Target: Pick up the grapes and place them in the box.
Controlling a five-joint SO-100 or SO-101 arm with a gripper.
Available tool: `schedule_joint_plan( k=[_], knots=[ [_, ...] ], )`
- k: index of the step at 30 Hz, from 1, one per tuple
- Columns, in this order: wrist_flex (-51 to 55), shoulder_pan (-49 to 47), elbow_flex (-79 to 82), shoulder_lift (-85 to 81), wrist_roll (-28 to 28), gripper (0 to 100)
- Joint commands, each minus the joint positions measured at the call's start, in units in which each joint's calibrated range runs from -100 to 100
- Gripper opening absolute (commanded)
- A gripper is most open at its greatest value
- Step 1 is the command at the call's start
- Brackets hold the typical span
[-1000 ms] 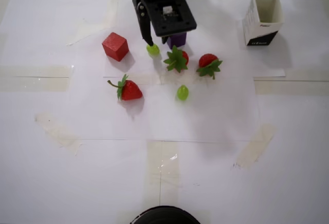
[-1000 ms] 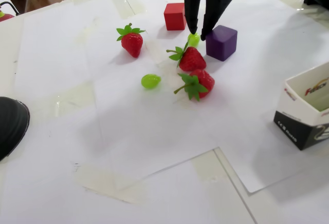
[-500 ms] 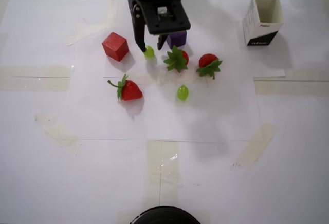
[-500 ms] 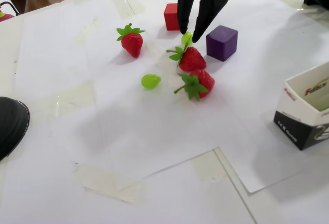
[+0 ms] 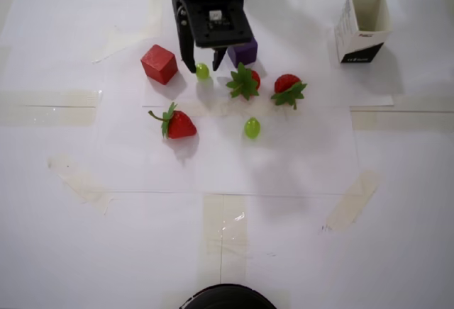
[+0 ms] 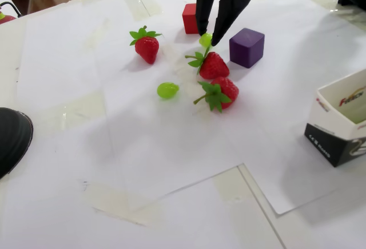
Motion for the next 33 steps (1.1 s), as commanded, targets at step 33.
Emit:
schedule_joint_plan(
  k=[33],
  knots=[
    [19.8, -3.6, -21.6, -6.2, -1.2, 6]
  ],
)
